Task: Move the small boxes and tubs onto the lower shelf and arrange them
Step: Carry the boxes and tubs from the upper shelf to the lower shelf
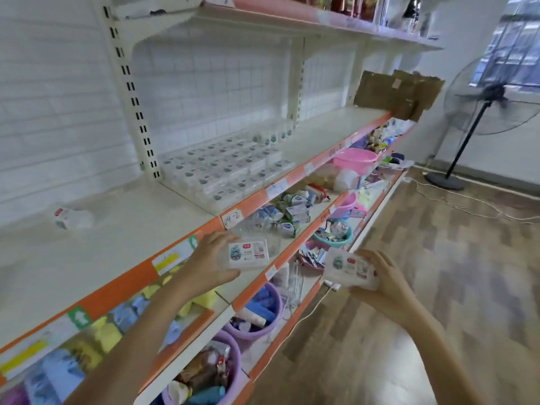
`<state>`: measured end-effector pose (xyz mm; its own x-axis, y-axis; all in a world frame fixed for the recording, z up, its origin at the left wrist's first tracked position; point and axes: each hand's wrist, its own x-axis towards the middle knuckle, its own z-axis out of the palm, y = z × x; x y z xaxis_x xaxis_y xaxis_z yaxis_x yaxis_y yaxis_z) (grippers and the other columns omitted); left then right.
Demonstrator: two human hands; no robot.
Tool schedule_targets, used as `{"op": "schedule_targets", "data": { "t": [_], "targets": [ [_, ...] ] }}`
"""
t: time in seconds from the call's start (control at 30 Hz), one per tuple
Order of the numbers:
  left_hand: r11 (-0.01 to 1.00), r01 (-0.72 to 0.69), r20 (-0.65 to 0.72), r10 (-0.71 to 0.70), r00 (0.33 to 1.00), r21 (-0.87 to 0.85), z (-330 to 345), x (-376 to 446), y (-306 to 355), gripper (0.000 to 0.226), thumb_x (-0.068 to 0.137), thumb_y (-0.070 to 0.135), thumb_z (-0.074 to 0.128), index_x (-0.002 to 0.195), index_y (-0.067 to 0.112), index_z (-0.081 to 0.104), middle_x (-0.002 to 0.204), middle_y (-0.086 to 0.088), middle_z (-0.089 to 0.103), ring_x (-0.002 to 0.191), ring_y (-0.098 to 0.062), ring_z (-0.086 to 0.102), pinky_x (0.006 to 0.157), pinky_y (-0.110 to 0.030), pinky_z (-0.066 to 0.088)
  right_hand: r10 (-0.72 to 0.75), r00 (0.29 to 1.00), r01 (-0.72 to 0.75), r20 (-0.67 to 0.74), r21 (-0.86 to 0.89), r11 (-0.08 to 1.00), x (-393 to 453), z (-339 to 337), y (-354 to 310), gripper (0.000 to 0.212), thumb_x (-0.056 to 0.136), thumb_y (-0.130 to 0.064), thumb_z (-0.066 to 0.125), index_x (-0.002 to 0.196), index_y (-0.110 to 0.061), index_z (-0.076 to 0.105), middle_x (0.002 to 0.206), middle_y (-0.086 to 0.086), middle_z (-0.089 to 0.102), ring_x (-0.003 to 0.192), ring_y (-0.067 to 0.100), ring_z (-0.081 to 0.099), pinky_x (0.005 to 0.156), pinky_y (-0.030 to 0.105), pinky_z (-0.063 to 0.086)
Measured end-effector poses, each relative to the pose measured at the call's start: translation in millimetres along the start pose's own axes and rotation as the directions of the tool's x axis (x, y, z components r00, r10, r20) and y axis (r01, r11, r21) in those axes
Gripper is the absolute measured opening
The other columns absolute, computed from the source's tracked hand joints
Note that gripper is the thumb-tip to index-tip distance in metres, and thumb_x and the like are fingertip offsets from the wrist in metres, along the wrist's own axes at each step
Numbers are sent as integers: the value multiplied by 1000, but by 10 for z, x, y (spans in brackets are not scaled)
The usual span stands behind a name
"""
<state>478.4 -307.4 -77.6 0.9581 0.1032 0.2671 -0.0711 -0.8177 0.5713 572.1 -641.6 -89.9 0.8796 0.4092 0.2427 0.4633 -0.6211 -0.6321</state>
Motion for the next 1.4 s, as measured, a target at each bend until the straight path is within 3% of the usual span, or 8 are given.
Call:
{"op": "schedule_targets", "data": {
  "t": [0.2,0.43,0.57,0.67,0.77,0.9,1.1,1.4],
  "targets": [
    [999,-37,-64,39,997,32,173,775,18,82,56,48,60,129,14,47,123,3,42,119,-11,34,94,-12,21,-17,1000,17,25,-15,1000,732,-106,336,70,58,-20,76,123,-18,49,112,-3,44,109,26,48,88,38,45],
    [1000,19,-165,-15,986,23,201,1741,-103,83,55,53,57,130,17,46,120,10,40,114,-4,32,91,-15,23,-102,986,108,131,-41,993,1954,-189,461,69,70,-11,76,131,-22,45,120,-5,42,110,13,40,95,30,40],
    [998,55,-203,-45,978,44,159,2235,-134,74,65,39,70,131,15,46,127,5,41,119,-8,34,93,-14,23,-151,971,160,186,-38,986,2638,-258,409,69,74,-12,73,134,-22,42,129,-5,40,108,11,41,82,22,46],
    [994,94,-199,-82,977,51,144,2497,-167,73,70,38,72,133,16,44,132,4,39,121,-5,31,95,-11,19,-259,947,276,188,-68,959,3097,-227,358,69,72,-14,75,133,-18,44,132,1,43,118,19,41,98,33,40],
    [983,149,-181,-128,975,106,154,2675,-208,87,62,61,58,136,20,41,134,4,39,123,-6,30,101,-17,21,-380,895,403,234,-57,914,3577,-131,305,69,71,-18,75,133,-19,44,130,1,44,117,16,40,98,26,34],
    [960,228,-202,-194,960,161,278,2784,-250,74,78,40,69,141,24,33,132,13,32,118,3,25,101,-15,21,-450,813,474,370,29,880,4191,110,286,68,73,-20,73,134,-21,42,125,-4,36,117,14,38,92,16,31],
    [914,371,-271,-319,908,165,540,2853,-191,75,82,40,65,145,25,26,132,15,17,124,4,17,105,-12,22,-600,609,637,519,131,760,4805,485,345,70,78,-24,72,139,-19,38,119,-7,23,115,8,35,91,5,23],
    [788,612,-510,-499,700,69,793,2922,76,64,80,30,71,136,24,41,118,13,29,104,1,39,86,-4,32,-746,447,667,493,371,646,5060,705,457,60,77,-24,73,130,-24,44,131,-4,24,118,0,30,97,7,24]
  ]
}}
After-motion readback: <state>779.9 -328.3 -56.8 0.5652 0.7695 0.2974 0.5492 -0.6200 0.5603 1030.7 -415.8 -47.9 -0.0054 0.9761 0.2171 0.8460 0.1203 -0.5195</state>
